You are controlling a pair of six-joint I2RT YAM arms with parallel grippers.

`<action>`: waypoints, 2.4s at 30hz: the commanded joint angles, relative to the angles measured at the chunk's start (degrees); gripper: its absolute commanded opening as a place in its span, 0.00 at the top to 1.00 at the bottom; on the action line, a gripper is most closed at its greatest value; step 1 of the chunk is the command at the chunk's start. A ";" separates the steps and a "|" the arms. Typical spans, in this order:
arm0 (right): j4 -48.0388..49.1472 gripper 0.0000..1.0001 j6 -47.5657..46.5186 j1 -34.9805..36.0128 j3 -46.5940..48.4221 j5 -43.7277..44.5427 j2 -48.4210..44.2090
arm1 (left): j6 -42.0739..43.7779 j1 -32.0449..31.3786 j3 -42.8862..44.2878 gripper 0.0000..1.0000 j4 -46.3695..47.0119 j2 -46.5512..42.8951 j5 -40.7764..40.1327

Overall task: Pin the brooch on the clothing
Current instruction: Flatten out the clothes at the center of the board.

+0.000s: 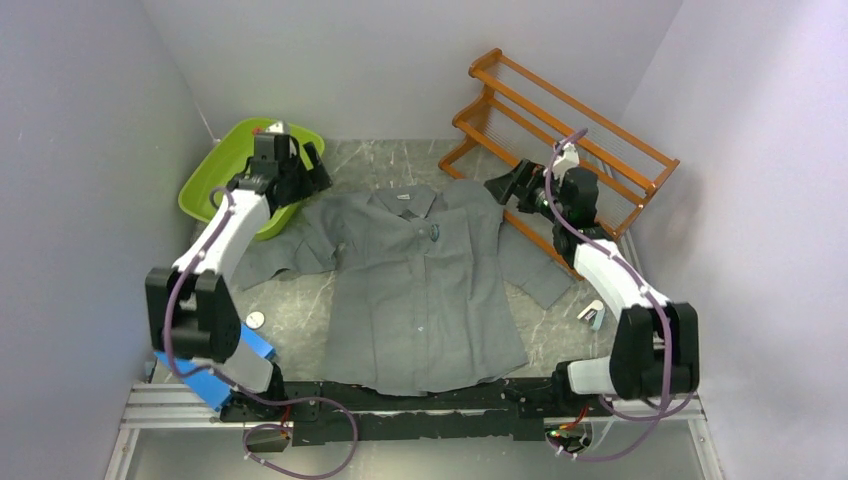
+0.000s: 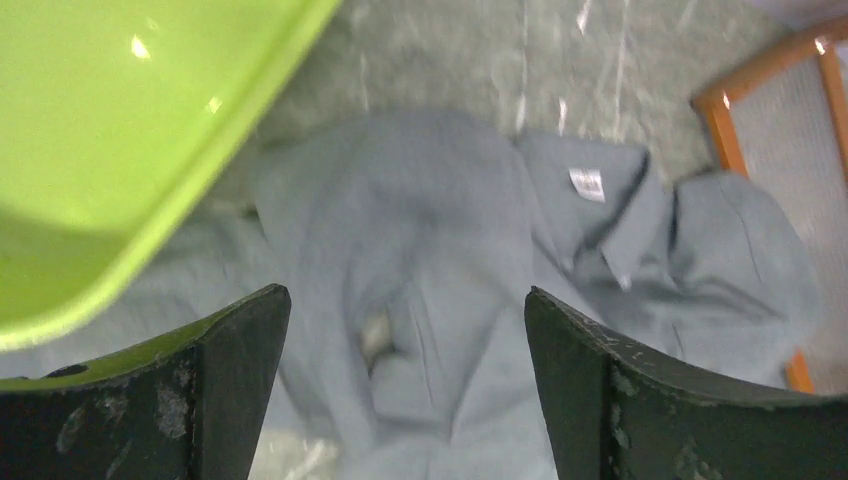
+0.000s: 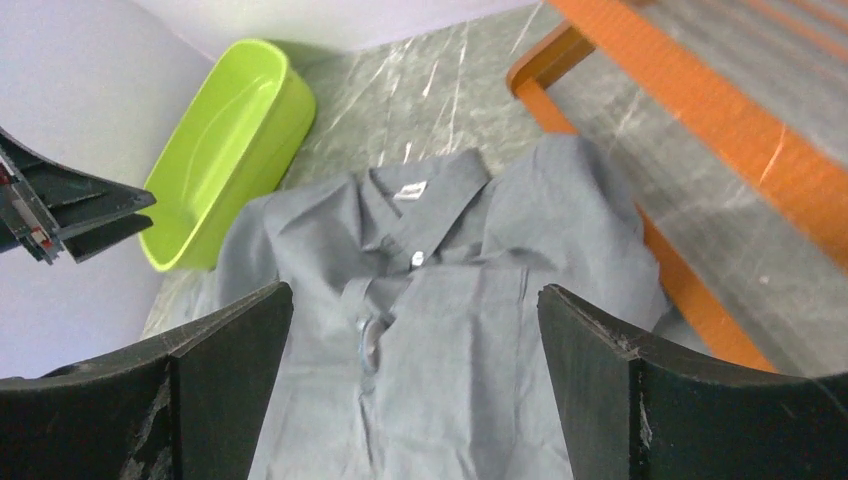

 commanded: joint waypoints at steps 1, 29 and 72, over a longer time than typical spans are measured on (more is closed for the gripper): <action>-3.85 0.03 0.63 -0.10 -7.91 -2.77 -7.20 | -5.24 -2.15 -10.38 0.08 -1.71 -12.59 5.62; -16.09 0.69 14.28 -0.36 -35.35 -0.73 -7.23 | -29.41 -13.58 -49.80 0.61 -8.37 -23.39 9.41; -34.50 0.23 -0.88 -0.08 -22.33 -9.92 -30.32 | -17.68 -14.44 -29.91 0.11 -36.06 -45.70 7.40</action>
